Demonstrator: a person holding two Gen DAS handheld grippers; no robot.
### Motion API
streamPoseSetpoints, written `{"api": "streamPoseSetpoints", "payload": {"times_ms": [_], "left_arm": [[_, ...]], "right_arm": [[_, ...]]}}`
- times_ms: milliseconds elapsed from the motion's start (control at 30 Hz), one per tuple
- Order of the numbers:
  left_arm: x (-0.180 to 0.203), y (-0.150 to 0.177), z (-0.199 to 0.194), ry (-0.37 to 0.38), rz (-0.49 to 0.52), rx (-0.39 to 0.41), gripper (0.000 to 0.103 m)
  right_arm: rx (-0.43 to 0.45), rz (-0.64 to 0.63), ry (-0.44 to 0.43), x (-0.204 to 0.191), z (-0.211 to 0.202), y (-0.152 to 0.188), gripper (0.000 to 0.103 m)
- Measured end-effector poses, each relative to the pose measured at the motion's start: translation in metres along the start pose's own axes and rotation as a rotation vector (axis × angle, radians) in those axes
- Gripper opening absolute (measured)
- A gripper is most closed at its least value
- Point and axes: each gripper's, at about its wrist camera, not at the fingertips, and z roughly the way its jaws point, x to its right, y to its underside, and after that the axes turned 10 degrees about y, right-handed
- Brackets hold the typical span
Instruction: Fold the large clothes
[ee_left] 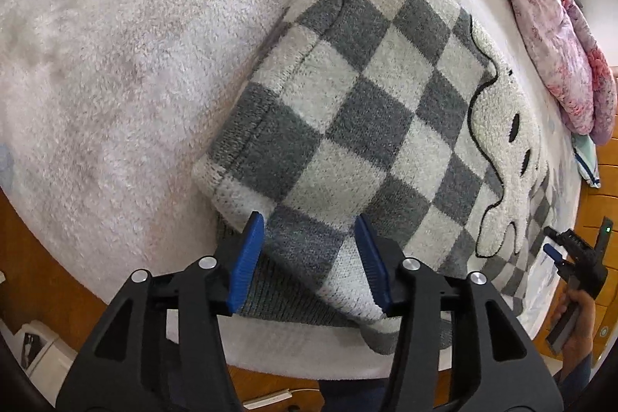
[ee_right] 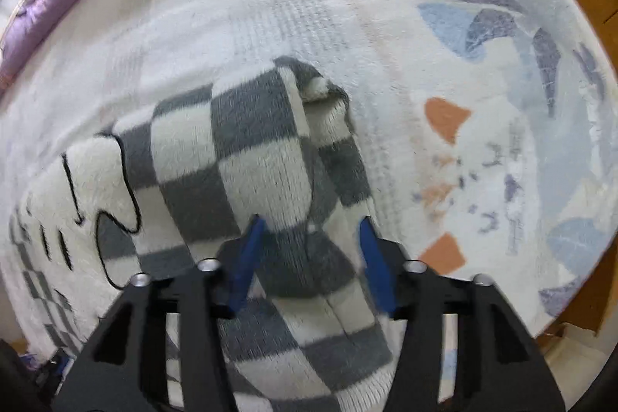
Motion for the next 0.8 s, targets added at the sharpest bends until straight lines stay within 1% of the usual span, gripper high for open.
{"api": "streamPoseSetpoints", "payload": {"times_ms": [33,100,133,167,200,233,267,300,333,367,400,467,500,533,600,633,700,767,800], "left_arm": [[0.002,0.001,0.003,-0.001,-0.001,0.001,0.053],[0.007,0.004,0.010,-0.014,-0.006,0.005,0.056],[0.008,0.006,0.015,-0.021,-0.017,0.009,0.057],[0.011,0.007,0.018,-0.035,-0.028,0.016,0.058],[0.014,0.009,0.021,-0.052,-0.033,0.029,0.058],[0.015,0.009,0.021,-0.061,-0.037,0.038,0.060],[0.017,0.010,0.022,-0.072,-0.043,0.048,0.060],[0.019,0.011,0.022,-0.081,-0.061,0.063,0.060],[0.021,0.012,0.022,-0.077,-0.082,0.075,0.060],[0.022,0.012,0.022,-0.076,-0.097,0.084,0.060],[0.023,0.013,0.023,-0.078,-0.108,0.091,0.061],[0.024,0.014,0.024,-0.081,-0.128,0.096,0.065],[0.025,0.014,0.026,-0.075,-0.130,0.097,0.071],[0.026,0.014,0.028,-0.073,-0.127,0.094,0.072],[0.029,0.014,0.032,-0.075,-0.121,0.085,0.072],[0.030,0.014,0.031,-0.070,-0.118,0.081,0.072],[0.027,0.013,0.025,-0.037,-0.123,0.087,0.072],[0.022,0.013,0.018,-0.006,-0.137,0.092,0.073],[0.016,0.013,0.012,0.004,-0.140,0.093,0.075]], "right_arm": [[-0.014,0.007,-0.035,0.004,0.005,-0.004,0.051],[-0.064,0.021,-0.141,0.011,0.019,-0.011,0.052],[-0.083,0.020,-0.184,0.014,0.028,-0.016,0.048],[-0.087,-0.001,-0.199,0.012,0.028,-0.016,0.035],[-0.086,-0.042,-0.215,0.010,0.028,-0.017,0.030],[-0.084,-0.070,-0.213,0.011,0.027,-0.018,0.023],[-0.082,-0.093,-0.213,0.013,0.026,-0.020,0.020],[-0.069,-0.104,-0.197,0.017,0.023,-0.022,0.018],[-0.059,-0.105,-0.179,0.022,0.020,-0.025,0.013],[-0.040,-0.100,-0.138,0.029,0.017,-0.028,0.013],[-0.037,-0.103,-0.132,0.034,0.018,-0.028,0.013],[-0.089,-0.112,-0.157,0.033,0.029,-0.029,0.014],[-0.091,-0.127,-0.134,0.028,0.032,-0.030,0.014],[-0.090,-0.144,-0.111,0.023,0.034,-0.031,0.015],[-0.093,-0.159,-0.056,0.011,0.032,-0.031,0.016],[-0.091,-0.148,-0.039,0.011,0.028,-0.031,0.019],[-0.076,-0.124,-0.031,0.008,0.010,-0.027,0.020],[0.001,-0.132,-0.009,-0.004,-0.026,-0.019,0.022],[0.022,-0.135,-0.037,-0.010,-0.038,-0.017,0.022]]}}
